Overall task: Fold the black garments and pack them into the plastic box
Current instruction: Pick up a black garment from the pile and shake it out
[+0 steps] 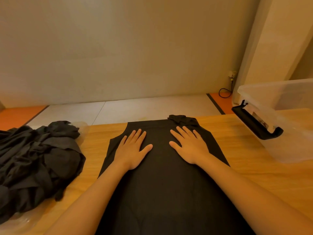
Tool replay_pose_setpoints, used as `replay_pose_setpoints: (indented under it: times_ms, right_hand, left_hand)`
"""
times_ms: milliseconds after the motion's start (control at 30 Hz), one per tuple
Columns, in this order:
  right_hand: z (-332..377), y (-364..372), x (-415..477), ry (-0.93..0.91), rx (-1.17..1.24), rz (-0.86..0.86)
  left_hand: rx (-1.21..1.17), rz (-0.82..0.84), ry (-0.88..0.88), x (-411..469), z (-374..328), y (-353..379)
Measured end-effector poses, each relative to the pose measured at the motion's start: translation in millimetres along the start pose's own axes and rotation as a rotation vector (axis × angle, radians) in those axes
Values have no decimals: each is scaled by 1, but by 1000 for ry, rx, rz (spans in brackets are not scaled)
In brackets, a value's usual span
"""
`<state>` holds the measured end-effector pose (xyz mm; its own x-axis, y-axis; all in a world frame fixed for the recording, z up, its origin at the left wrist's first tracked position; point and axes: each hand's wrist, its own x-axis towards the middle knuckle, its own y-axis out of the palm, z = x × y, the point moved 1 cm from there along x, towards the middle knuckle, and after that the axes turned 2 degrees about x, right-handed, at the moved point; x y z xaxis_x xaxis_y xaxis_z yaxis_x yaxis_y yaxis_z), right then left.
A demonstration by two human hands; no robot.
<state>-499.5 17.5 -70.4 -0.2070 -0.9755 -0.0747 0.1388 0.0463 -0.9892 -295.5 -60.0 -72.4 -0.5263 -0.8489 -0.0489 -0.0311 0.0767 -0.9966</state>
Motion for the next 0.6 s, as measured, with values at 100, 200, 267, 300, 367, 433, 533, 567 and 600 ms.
replay_pose_setpoints:
  times_ms: [100, 200, 267, 300, 367, 433, 533, 567, 600]
  right_hand:
    - [-5, 0, 25, -12, 3, -8]
    - [-10, 1, 47, -32, -7, -11]
    - [-12, 1, 59, -46, -8, -23]
    - [-14, 0, 63, -61, -1, -30]
    - [-17, -4, 69, -87, 21, -37]
    - [-19, -9, 69, -78, 29, -32]
    - [-16, -21, 54, 2, 46, -109]
    - [-13, -27, 44, 18, 63, -143]
    - [-8, -33, 30, 13, 89, -155]
  left_hand:
    - [-4, -9, -4, 24, 4, 0]
    - [-15, -20, -8, 44, 7, 0]
    - [-14, -35, -5, 58, 10, 1]
    - [-19, -35, 1, 63, 12, 1]
    - [-51, -36, 16, 70, 14, 1]
    - [-120, -54, 33, 70, 15, -3]
    - [-149, -132, 65, 49, 16, -14]
    - [-147, -145, 69, 38, 16, -18]
    - [-154, -140, 71, 23, 16, -23]
